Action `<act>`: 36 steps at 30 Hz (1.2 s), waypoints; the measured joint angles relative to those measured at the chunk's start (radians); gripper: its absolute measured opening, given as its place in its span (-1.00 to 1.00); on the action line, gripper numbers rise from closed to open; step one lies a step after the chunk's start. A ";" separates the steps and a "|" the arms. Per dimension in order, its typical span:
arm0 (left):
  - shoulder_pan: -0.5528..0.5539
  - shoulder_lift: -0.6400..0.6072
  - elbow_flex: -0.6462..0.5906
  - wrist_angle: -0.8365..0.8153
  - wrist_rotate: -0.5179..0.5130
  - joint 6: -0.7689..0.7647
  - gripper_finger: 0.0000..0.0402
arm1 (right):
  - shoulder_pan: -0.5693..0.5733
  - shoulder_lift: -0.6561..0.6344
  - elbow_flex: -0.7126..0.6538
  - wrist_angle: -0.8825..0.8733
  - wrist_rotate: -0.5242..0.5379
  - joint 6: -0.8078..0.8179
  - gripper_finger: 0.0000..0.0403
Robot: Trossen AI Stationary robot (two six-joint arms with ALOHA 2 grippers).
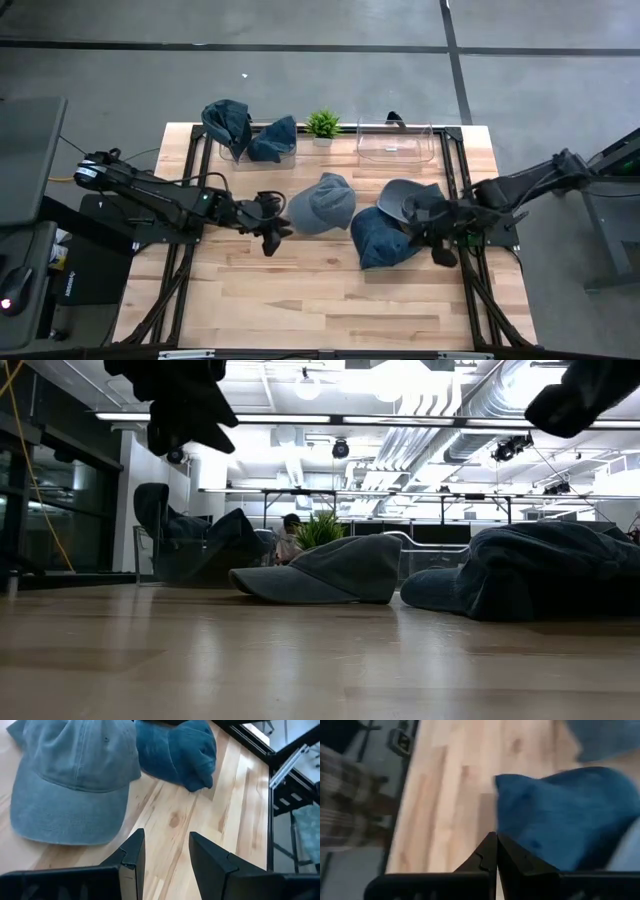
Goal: Pick & Place hat
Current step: Put the dark blue cap into the left transparent bin
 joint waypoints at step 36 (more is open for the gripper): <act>0.000 0.000 0.002 -0.004 0.173 0.153 -0.43 | 0.334 0.610 0.000 0.353 0.082 -0.039 0.09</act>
